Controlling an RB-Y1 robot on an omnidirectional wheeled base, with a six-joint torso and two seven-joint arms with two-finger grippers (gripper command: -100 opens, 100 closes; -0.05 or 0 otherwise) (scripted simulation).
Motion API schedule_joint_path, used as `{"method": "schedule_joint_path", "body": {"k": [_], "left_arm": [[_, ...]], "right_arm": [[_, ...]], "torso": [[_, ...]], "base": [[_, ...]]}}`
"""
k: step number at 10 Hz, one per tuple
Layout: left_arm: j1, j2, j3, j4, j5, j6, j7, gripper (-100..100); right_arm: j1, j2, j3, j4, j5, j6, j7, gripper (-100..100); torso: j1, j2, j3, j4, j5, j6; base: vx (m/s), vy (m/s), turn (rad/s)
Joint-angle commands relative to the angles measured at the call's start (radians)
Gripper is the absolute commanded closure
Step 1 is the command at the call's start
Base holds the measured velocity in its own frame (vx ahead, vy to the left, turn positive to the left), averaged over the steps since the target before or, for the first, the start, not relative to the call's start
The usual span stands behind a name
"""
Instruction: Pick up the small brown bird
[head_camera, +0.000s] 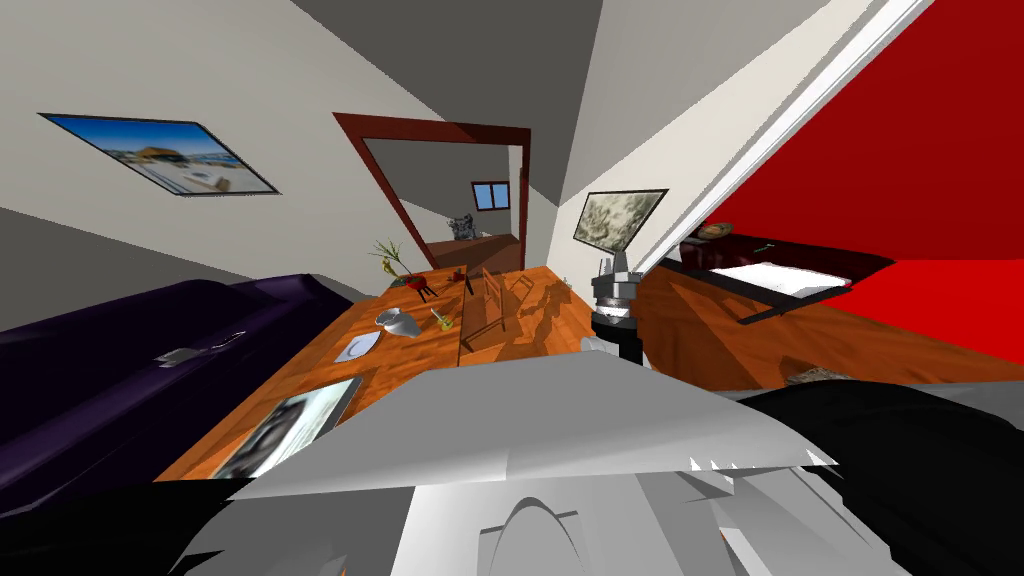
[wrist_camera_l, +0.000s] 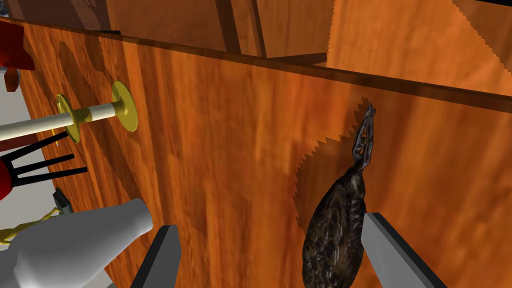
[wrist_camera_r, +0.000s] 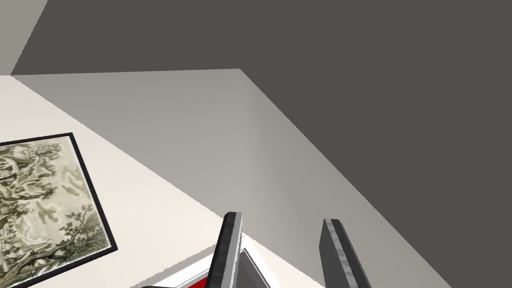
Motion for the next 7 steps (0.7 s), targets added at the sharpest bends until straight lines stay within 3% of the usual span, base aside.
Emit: {"method": "schedule_joint_path", "body": {"k": [1,3,7], "left_arm": [[-0.003,0.005,-0.002,0.050,-0.016,0.004,0.011,-100],[-0.002,0.008,-0.005,0.088,-0.032,0.017,0.020,-100],[0.001,0.011,-0.016,0.198,-0.090,0.067,0.041,-100]], "right_arm": [[0.000,0.000,0.000,0.000,0.000,0.000,0.000,0],[0.000,0.000,0.000,0.000,0.000,0.000,0.000,0],[0.000,0.000,0.000,0.000,0.000,0.000,0.000,0]], "torso": [[0.000,0.000,0.000,0.000,0.000,0.000],[0.001,0.002,0.001,0.001,0.000,0.000],[-0.001,-0.008,-0.004,-0.002,0.000,0.000]], "base": [[0.078,0.026,0.108],[0.111,0.009,0.093],[0.236,-0.003,0.162]]}}
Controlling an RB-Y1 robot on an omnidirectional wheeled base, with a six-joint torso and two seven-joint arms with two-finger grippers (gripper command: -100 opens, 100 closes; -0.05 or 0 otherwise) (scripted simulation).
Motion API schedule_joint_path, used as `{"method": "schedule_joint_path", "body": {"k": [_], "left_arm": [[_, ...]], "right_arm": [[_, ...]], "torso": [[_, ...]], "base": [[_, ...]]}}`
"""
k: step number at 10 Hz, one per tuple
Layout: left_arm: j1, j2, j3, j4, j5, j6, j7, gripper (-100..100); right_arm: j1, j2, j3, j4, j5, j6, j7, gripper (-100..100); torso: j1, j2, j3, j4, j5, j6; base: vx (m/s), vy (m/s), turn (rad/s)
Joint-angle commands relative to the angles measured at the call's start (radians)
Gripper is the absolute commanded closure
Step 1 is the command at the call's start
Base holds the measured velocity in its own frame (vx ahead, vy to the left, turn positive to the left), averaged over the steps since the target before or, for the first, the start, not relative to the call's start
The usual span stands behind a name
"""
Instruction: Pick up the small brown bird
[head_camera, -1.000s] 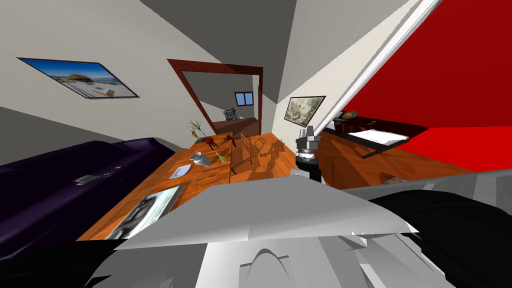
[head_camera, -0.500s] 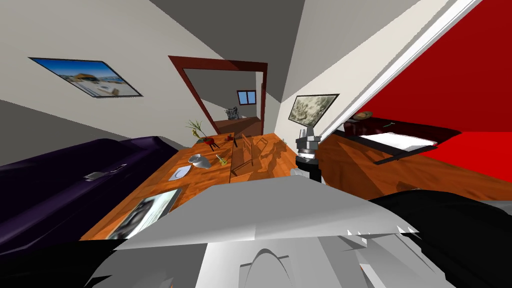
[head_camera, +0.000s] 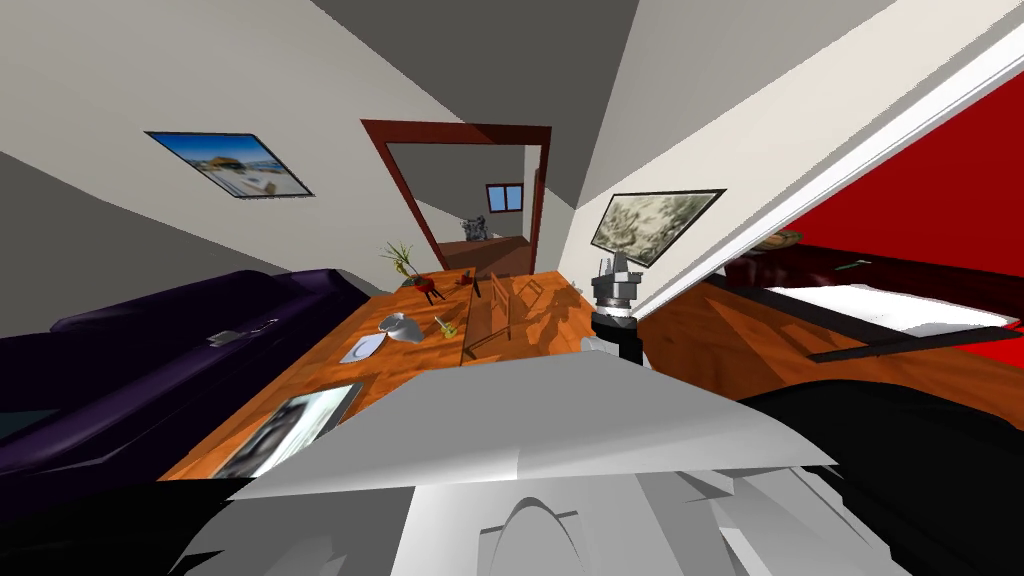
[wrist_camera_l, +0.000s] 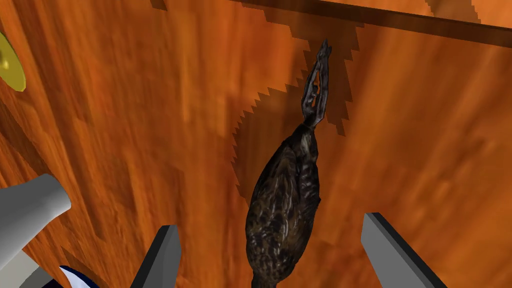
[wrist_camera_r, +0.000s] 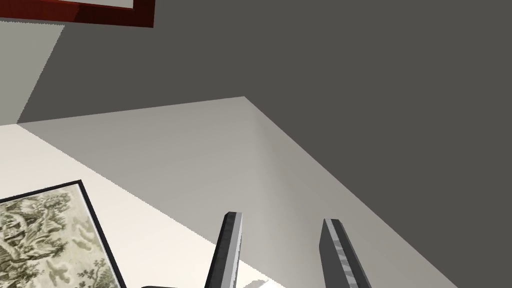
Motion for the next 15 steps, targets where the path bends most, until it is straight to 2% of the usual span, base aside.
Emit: {"method": "schedule_joint_path", "body": {"k": [1,5,6,7,8,13,14,15], "left_arm": [[-0.012,-0.006,0.004,0.041,-0.011,-0.002,-0.002,-100],[-0.014,-0.015,-0.009,0.120,-0.058,0.038,0.004,-100],[-0.020,-0.014,-0.002,0.120,-0.050,0.021,0.001,-100],[-0.019,-0.016,-0.003,0.121,-0.052,0.024,0.000,0],[-0.055,-0.032,0.005,0.157,-0.034,0.025,-0.035,-100],[-0.140,-0.072,0.024,0.240,0.006,0.027,-0.119,-100],[-0.129,-0.063,0.020,0.232,0.001,0.024,-0.102,-100],[-0.132,-0.063,0.020,0.235,0.002,0.023,-0.106,100]], "right_arm": [[0.000,0.000,0.000,0.000,0.000,0.000,0.000,0],[0.000,0.000,0.000,0.000,0.000,0.000,0.000,0],[0.000,0.000,0.000,0.000,0.000,0.000,0.000,0],[0.000,0.000,0.000,0.000,0.000,0.000,0.000,0],[-0.001,0.000,0.000,0.000,0.000,0.000,0.000,0],[-0.001,0.000,0.000,0.000,0.000,0.000,0.000,0],[-0.001,0.000,0.000,0.000,0.000,0.000,0.000,0],[-0.001,0.000,0.000,0.000,0.000,0.000,0.000,0]], "torso": [[0.000,0.000,0.000,0.000,0.000,0.000],[0.002,0.006,0.003,0.001,0.001,0.000],[0.002,0.004,0.002,0.001,0.001,0.000],[0.001,0.009,0.005,0.002,0.000,0.001],[0.001,0.013,0.007,0.003,0.000,0.000],[0.003,0.018,0.010,0.004,0.001,0.000],[0.003,0.018,0.010,0.004,0.001,0.001],[0.002,0.017,0.010,0.004,0.001,0.000]], "base": [[0.144,0.021,0.024],[0.152,0.023,0.113],[0.093,-0.002,0.027],[0.016,0.000,-0.005],[-0.013,0.020,0.018],[-0.032,0.029,0.007],[-0.010,0.012,-0.003],[0.000,0.000,0.000]]}}
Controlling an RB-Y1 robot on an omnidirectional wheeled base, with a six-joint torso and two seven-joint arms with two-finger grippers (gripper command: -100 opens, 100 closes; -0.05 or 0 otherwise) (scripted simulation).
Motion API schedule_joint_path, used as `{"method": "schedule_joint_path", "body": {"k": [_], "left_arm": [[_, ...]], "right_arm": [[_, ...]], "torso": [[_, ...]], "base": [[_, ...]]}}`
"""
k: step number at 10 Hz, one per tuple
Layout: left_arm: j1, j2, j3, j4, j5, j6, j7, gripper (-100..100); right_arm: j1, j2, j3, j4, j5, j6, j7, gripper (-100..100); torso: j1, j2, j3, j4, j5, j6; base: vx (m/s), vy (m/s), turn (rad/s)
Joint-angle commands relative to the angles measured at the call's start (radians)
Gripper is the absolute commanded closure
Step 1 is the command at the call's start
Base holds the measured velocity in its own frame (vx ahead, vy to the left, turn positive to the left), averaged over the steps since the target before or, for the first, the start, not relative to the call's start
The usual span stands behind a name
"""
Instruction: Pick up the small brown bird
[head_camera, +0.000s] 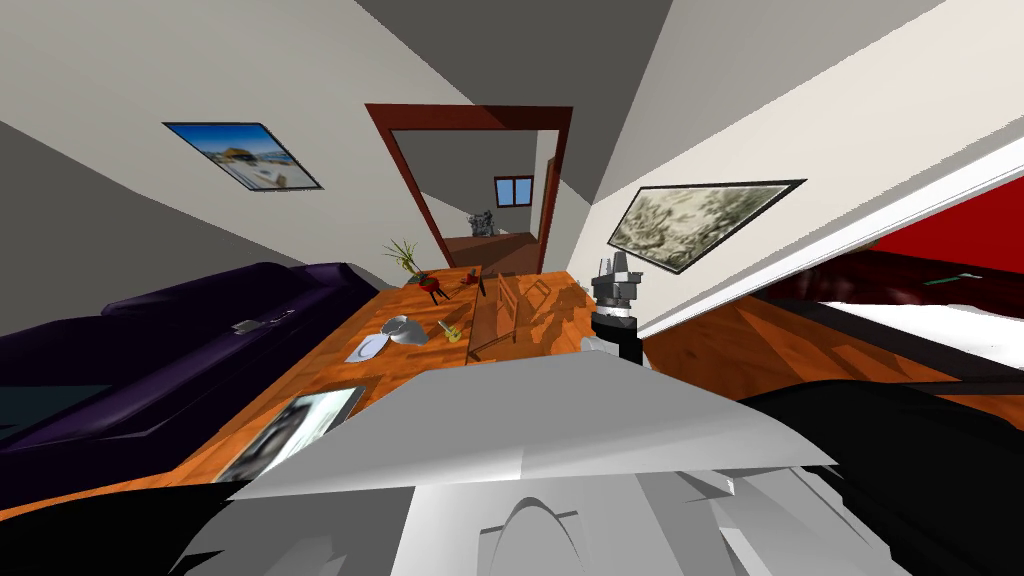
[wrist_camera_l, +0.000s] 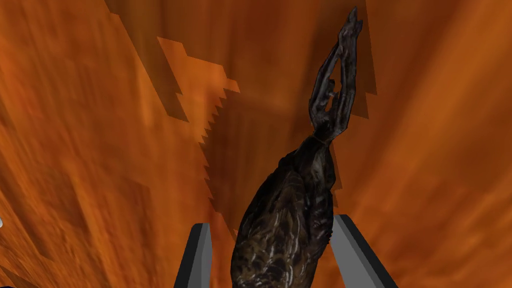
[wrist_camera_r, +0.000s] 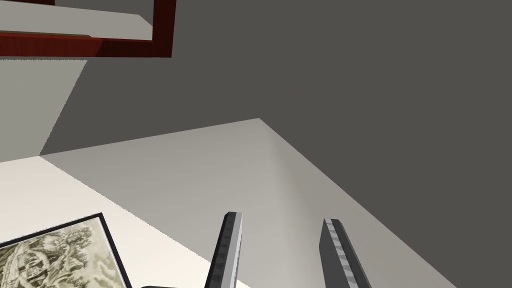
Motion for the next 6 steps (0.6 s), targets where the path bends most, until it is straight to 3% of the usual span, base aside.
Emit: {"method": "schedule_joint_path", "body": {"k": [1,4,5,6], "left_arm": [[0.000,0.000,0.000,0.000,0.000,0.000,0.000,100],[-0.002,0.001,0.000,-0.002,0.000,-0.001,-0.001,100],[-0.002,0.001,0.000,-0.002,0.000,-0.001,0.000,0],[0.026,0.009,-0.003,-0.032,-0.013,0.002,0.022,100]], "right_arm": [[0.000,0.000,0.000,0.000,0.000,0.000,0.000,0],[0.000,0.000,0.000,0.000,0.000,0.000,0.000,0],[0.000,0.000,0.000,0.000,0.000,0.000,0.000,0],[0.000,0.000,0.000,0.000,0.000,0.000,0.000,0]], "torso": [[0.000,0.000,0.000,0.000,0.000,0.000],[0.000,0.000,-0.001,-0.001,0.001,-0.001],[0.000,0.000,-0.001,-0.001,0.001,-0.001],[0.000,0.000,-0.001,-0.001,0.001,-0.001]], "base": [[0.000,0.000,0.000],[0.000,0.000,0.000],[0.000,0.000,0.000],[0.017,-0.018,-0.012]]}}
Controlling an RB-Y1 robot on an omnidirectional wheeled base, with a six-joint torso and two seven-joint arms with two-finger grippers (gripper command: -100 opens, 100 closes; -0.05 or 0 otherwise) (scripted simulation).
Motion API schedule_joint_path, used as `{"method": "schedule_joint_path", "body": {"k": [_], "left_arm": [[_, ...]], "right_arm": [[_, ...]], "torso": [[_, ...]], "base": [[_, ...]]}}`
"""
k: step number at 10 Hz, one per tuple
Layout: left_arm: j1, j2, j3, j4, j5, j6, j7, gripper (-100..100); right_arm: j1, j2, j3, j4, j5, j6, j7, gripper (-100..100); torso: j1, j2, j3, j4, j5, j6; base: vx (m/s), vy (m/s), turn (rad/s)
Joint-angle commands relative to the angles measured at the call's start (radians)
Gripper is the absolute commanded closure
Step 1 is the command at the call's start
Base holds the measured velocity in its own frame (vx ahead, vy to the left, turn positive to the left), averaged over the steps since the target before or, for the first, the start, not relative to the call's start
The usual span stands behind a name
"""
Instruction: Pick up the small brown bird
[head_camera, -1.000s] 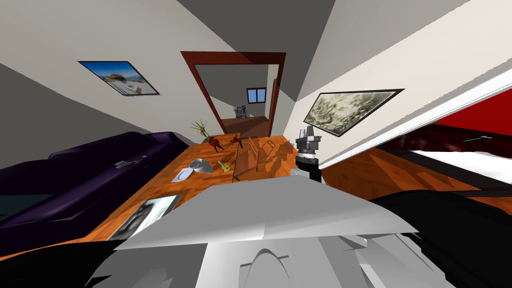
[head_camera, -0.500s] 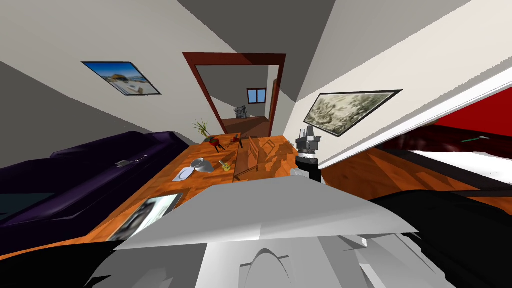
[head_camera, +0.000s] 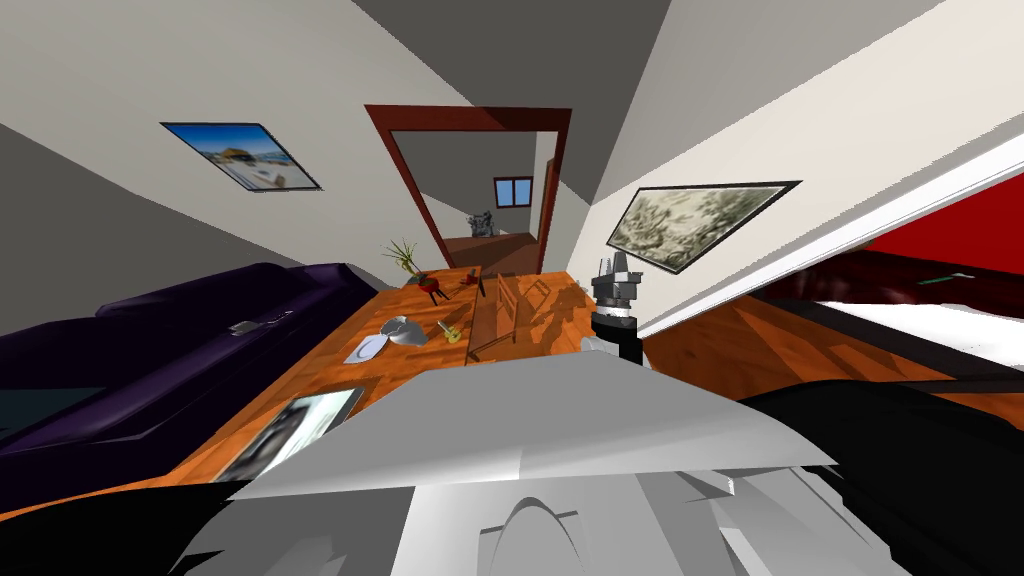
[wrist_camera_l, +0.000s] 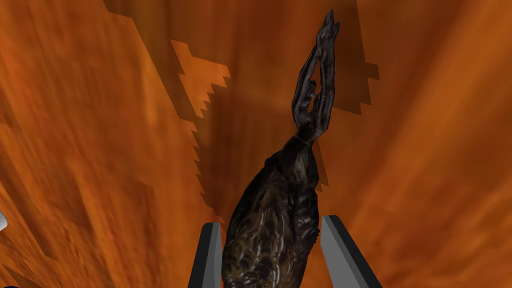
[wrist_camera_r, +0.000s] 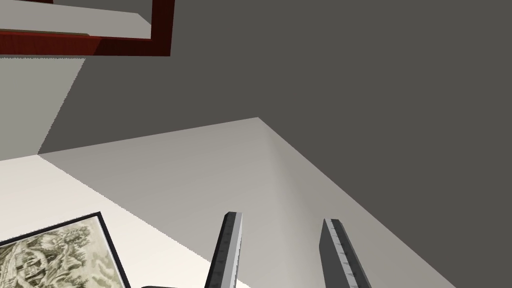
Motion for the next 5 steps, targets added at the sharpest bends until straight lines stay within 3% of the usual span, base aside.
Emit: {"method": "schedule_joint_path", "body": {"k": [1,5], "left_arm": [[0.030,0.013,-0.010,-0.037,-0.010,0.007,0.028,100],[0.102,0.046,-0.025,-0.109,-0.045,0.005,0.099,100]], "right_arm": [[0.000,0.000,0.000,0.000,0.000,0.000,0.000,0],[0.000,0.000,0.000,0.000,0.000,0.000,0.000,0]], "torso": [[0.000,0.000,0.000,0.000,0.000,0.000],[-0.001,-0.001,0.000,0.000,-0.001,0.000]], "base": [[0.028,-0.030,-0.004],[0.030,-0.028,-0.007]]}}
